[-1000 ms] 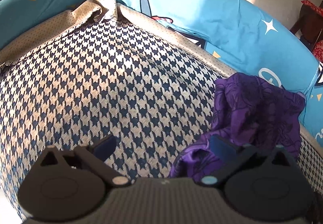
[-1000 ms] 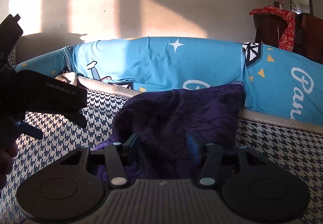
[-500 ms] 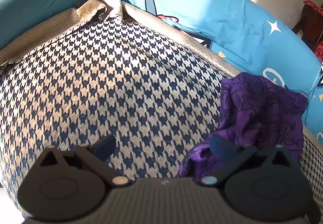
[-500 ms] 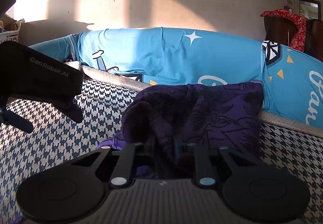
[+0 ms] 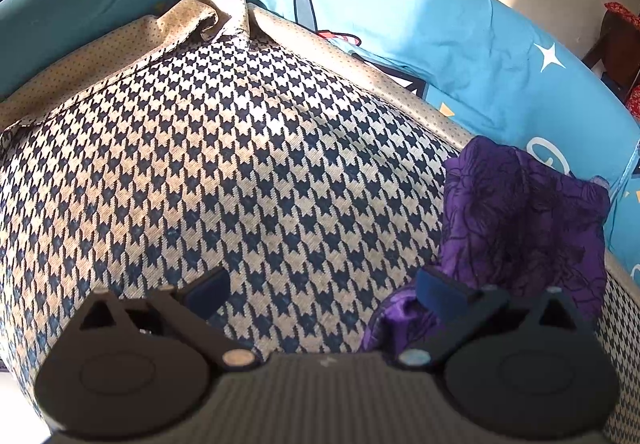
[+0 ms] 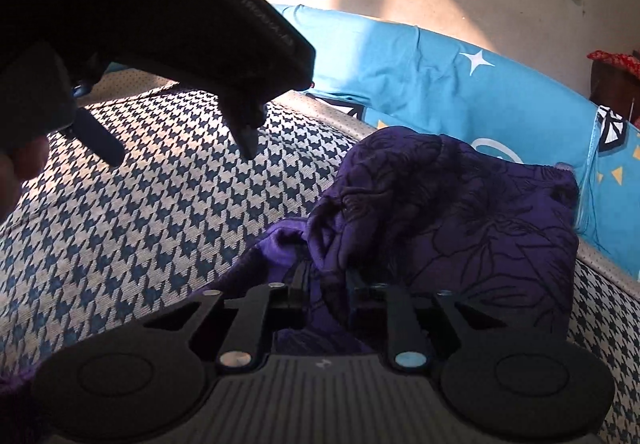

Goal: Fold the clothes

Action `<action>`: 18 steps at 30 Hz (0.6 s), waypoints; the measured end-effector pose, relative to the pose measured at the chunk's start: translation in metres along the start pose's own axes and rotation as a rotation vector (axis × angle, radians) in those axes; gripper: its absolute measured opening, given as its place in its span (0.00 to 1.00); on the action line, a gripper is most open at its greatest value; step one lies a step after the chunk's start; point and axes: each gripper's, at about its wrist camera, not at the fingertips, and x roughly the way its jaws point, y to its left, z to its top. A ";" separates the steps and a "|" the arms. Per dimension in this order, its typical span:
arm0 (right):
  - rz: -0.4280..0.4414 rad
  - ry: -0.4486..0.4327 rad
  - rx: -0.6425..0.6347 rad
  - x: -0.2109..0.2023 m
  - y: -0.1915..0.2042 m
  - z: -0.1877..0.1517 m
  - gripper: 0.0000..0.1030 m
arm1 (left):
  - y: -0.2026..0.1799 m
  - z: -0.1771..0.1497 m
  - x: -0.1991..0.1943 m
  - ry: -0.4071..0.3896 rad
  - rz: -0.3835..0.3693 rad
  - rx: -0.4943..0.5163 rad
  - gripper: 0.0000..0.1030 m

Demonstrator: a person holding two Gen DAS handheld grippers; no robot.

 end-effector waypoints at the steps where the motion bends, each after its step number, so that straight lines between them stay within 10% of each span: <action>1: 0.006 0.004 -0.003 -0.001 0.000 0.000 0.24 | 0.000 0.000 0.000 -0.001 0.001 0.001 1.00; 18: -0.009 -0.070 0.163 -0.018 -0.024 0.012 0.24 | -0.001 -0.004 0.004 0.015 0.005 0.011 1.00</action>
